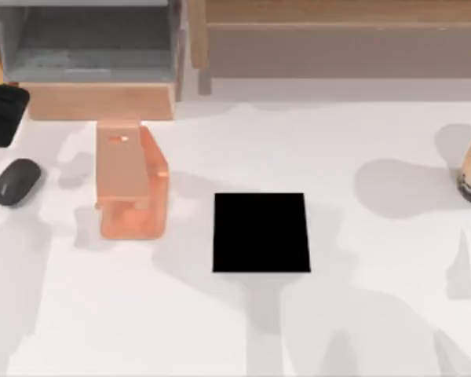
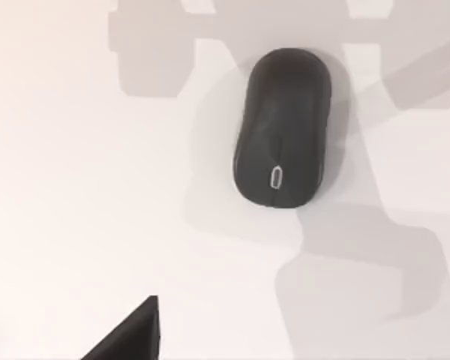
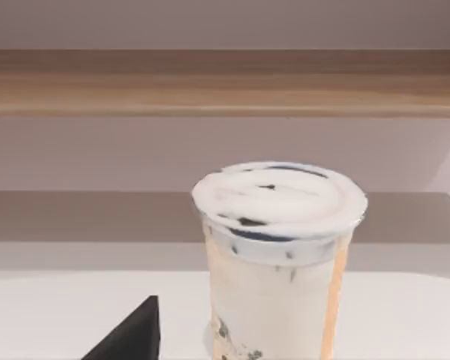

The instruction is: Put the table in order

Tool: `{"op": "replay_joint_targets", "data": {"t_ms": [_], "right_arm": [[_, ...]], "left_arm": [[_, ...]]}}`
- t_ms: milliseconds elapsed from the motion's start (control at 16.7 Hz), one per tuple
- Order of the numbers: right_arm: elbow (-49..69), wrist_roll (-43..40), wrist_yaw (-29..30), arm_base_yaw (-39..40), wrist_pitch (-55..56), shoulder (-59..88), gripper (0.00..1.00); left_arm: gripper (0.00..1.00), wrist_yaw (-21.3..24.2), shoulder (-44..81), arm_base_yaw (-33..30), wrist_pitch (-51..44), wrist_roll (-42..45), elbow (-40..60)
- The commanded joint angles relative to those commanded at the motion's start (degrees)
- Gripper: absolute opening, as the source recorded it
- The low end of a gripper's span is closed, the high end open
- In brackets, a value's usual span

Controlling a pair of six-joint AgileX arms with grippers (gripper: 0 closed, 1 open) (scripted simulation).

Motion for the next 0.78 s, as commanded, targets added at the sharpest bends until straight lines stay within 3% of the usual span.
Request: {"op": "replay_joint_targets", "data": {"t_ms": [420, 780], "right_arm": [[0.0, 0.0, 0.0, 0.0, 0.0, 0.0, 1.00], [0.0, 0.0, 0.0, 0.0, 0.0, 0.0, 1.00]], "left_arm": [[1.00, 0.1, 26.9, 0.4, -15.4, 5.3, 24.6], [1.00, 0.1, 31.1, 0.5, -17.8, 6.3, 28.9]]}}
